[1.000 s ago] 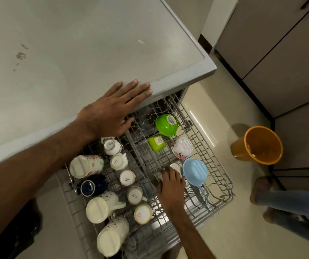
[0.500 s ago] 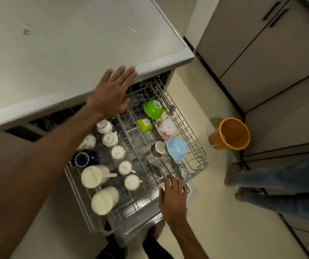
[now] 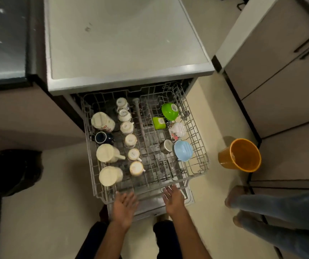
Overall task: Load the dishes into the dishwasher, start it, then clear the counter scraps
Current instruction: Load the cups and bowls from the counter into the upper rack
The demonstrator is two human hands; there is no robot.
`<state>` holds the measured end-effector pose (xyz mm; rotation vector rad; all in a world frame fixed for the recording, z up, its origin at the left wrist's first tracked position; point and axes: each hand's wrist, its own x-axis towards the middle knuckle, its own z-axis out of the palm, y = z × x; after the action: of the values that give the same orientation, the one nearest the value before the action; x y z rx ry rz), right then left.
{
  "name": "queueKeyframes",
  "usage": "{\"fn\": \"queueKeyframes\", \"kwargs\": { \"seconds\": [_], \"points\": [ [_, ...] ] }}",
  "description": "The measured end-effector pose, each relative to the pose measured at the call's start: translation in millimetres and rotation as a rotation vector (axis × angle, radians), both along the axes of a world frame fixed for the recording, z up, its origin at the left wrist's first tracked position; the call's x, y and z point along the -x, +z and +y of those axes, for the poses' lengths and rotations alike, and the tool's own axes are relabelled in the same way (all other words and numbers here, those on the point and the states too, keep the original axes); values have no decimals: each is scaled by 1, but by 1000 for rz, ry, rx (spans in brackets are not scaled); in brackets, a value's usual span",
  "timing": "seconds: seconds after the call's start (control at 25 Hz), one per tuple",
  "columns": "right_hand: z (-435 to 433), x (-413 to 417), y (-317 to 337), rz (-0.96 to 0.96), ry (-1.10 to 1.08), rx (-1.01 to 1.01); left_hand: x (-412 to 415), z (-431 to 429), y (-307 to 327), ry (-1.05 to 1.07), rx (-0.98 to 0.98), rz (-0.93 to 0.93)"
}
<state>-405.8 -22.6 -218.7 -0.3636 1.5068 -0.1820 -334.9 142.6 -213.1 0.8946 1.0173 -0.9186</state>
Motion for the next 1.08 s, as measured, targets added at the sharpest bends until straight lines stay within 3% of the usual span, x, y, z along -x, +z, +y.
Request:
{"fn": "queueKeyframes", "kwargs": {
  "seconds": [0.16,0.4,0.64,1.08],
  "points": [
    [-18,2,3,-18,83,-103,3,-11,-12,233,-87,109],
    [-40,11,-8,-10,189,-150,16,-16,-32,427,-10,119],
    [-55,2,-19,10,387,-60,15,-25,-38,265,-160,-14],
    [-64,-34,-31,-61,487,72,-24,-33,-47,248,-125,-81]
  ]
}}
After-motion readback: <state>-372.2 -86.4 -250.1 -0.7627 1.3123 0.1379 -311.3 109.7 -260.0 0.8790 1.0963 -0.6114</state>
